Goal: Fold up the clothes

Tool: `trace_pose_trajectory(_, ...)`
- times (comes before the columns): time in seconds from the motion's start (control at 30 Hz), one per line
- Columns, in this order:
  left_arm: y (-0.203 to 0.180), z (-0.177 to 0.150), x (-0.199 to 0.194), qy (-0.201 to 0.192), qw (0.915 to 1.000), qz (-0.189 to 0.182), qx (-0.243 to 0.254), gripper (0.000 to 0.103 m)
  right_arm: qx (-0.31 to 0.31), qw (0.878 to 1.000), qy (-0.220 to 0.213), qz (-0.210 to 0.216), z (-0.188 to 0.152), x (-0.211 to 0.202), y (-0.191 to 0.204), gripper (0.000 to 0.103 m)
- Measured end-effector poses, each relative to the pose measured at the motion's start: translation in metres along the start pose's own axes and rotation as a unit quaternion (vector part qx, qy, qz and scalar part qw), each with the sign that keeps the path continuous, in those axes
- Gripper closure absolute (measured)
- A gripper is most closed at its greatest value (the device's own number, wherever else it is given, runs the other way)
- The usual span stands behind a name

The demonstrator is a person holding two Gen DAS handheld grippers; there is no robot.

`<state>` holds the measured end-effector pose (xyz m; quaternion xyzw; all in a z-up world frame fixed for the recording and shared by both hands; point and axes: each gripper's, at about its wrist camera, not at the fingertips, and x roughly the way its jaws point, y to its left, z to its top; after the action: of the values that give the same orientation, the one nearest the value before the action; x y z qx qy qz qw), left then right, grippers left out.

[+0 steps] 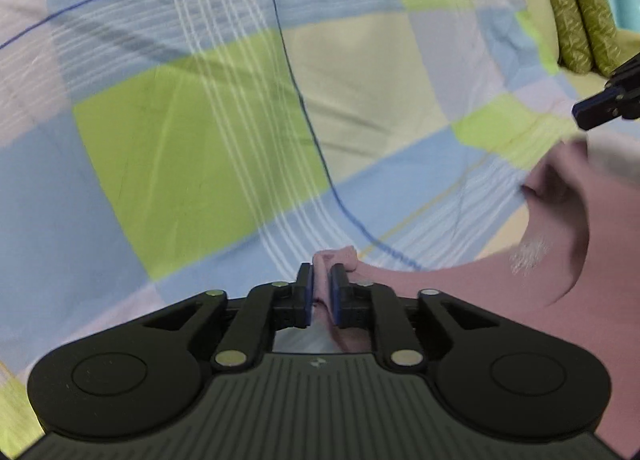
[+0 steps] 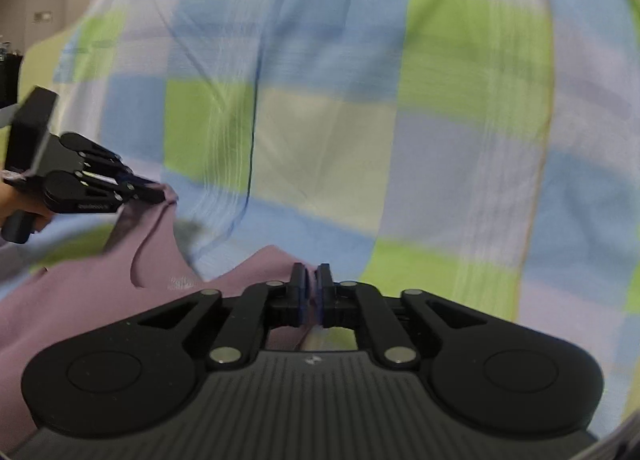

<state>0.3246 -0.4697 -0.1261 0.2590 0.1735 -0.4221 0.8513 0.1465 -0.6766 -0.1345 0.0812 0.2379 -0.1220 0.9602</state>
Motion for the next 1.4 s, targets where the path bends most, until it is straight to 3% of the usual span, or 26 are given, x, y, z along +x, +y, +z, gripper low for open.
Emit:
trace_pose_trajectory(0.03,-0.001,-0.003,-0.004,-0.003,1.0000,0.006,-0.002,0.077,0.008,1.000,-0.004,0.000,-0.004,-0.001,0.001,0.093)
trace_pose_trajectory(0.13,-0.009,-0.008,-0.019,-0.022,0.9995,0.020,-0.006,0.077,0.040,0.999,-0.006,-0.009,-0.020,-0.009,-0.004,0.092)
trace_pose_trajectory(0.2,-0.024,-0.008,-0.031,-0.036,0.9992,-0.014,-0.005,0.076,0.066,0.997,0.019,-0.031,-0.030,-0.006,-0.015,0.090)
trace_pose_trajectory(0.27,-0.036,-0.005,-0.032,-0.039,0.9983,-0.042,0.008,0.072,0.077,0.996,0.045,-0.028,-0.034,0.002,-0.022,0.089)
trace_pose_trajectory(0.3,-0.054,-0.002,-0.033,-0.039,0.9962,-0.074,0.022,0.068,0.082,0.995,0.059,-0.021,-0.037,0.008,-0.025,0.089)
trace_pose_trajectory(0.43,-0.096,0.001,-0.032,-0.042,0.9892,-0.123,0.068,0.065,0.084,0.994,0.064,-0.002,-0.038,0.021,-0.028,0.089)
trace_pose_trajectory(0.53,-0.110,-0.001,-0.032,-0.043,0.9869,-0.127,0.090,0.061,0.114,0.991,0.048,0.040,-0.032,0.029,-0.035,0.089)
trace_pose_trajectory(0.67,-0.103,-0.005,-0.030,-0.037,0.9890,-0.120,0.078,0.060,0.115,0.992,0.042,0.026,-0.026,0.042,-0.044,0.089)
trace_pose_trajectory(0.77,-0.092,-0.008,-0.033,-0.031,0.9912,-0.107,0.071,0.060,0.154,0.985,0.067,0.038,-0.026,0.055,-0.057,0.089)
trace_pose_trajectory(0.83,-0.088,-0.011,-0.035,-0.027,0.9917,-0.106,0.068,0.060,0.147,0.984,0.083,0.054,-0.029,0.059,-0.052,0.088)
trace_pose_trajectory(0.93,-0.085,-0.014,-0.033,-0.022,0.9920,-0.106,0.064,0.055,0.086,0.991,0.092,0.038,-0.031,0.054,-0.034,0.088)
trace_pose_trajectory(1.03,-0.086,-0.018,-0.036,-0.021,0.9917,-0.110,0.063,0.054,-0.030,0.997,0.073,-0.023,-0.026,0.045,-0.010,0.087)
trace_pose_trajectory(1.13,-0.088,-0.020,-0.035,-0.024,0.9915,-0.112,0.061,0.053,-0.122,0.990,0.056,-0.051,-0.021,0.043,0.008,0.087)
trace_pose_trajectory(1.2,-0.088,-0.021,-0.033,-0.025,0.9916,-0.113,0.057,0.052,-0.173,0.983,0.057,-0.037,-0.016,0.046,0.018,0.088)
trace_pose_trajectory(1.3,-0.088,-0.023,-0.033,-0.021,0.9915,-0.118,0.051,0.050,-0.230,0.968,0.101,-0.026,-0.018,0.065,0.029,0.089)
trace_pose_trajectory(1.4,-0.085,-0.025,-0.030,-0.023,0.9917,-0.119,0.043,0.049,-0.256,0.960,0.108,-0.025,-0.020,0.073,0.031,0.086)
